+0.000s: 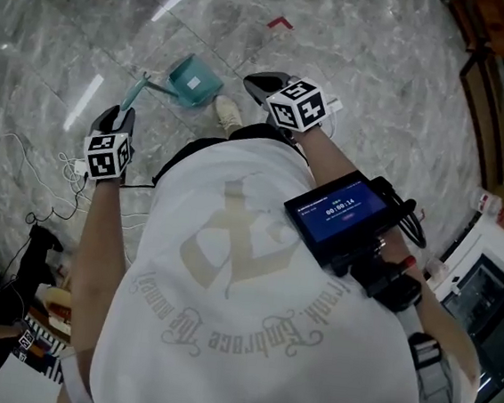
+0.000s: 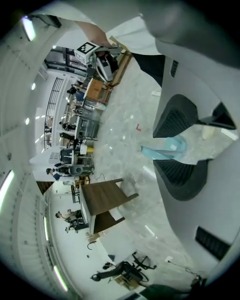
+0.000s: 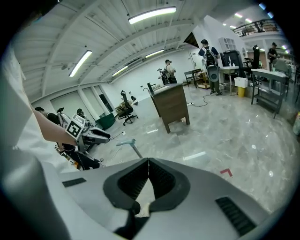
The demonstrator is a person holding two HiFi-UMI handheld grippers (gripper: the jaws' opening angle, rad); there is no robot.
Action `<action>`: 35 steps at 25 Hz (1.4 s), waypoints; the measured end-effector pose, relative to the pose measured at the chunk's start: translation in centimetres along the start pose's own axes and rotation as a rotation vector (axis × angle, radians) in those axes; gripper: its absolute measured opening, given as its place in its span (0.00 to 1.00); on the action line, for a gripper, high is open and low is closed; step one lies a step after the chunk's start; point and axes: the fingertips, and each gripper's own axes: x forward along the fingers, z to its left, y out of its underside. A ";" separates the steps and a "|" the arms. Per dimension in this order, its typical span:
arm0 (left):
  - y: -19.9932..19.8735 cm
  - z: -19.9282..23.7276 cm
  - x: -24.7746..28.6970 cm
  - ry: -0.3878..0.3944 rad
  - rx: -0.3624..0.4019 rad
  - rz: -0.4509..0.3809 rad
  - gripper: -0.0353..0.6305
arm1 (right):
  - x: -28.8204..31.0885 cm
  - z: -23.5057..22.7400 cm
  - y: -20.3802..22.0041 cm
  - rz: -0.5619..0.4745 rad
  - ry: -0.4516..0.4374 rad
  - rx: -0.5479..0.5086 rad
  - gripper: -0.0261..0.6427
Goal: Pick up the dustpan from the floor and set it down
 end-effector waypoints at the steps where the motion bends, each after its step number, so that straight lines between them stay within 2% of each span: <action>1: 0.6 0.2 -1.1 -0.004 -0.025 -0.018 0.28 | 0.2 1.0 -0.3 -0.011 -0.005 -0.007 0.07; 7: 6.4 -0.3 -7.6 -0.002 -0.143 -0.205 0.28 | 0.3 9.1 1.0 -0.112 -0.008 -0.126 0.06; 11: 8.1 -1.8 -11.4 0.036 -0.158 -0.319 0.26 | -0.7 14.2 1.4 -0.182 -0.017 -0.206 0.06; 14: 7.4 -3.1 -12.7 0.073 -0.151 -0.363 0.19 | -1.0 16.0 0.8 -0.218 -0.041 -0.229 0.06; 19: 5.3 -4.7 -13.6 0.123 -0.113 -0.395 0.07 | -1.4 17.4 -0.9 -0.252 -0.066 -0.235 0.06; 25: 6.2 -6.5 -13.1 0.169 -0.119 -0.372 0.07 | -2.3 17.6 0.3 -0.278 -0.072 -0.191 0.06; 35: 8.1 -6.7 -12.5 0.191 -0.162 -0.326 0.07 | -2.2 17.3 1.5 -0.268 -0.044 -0.159 0.06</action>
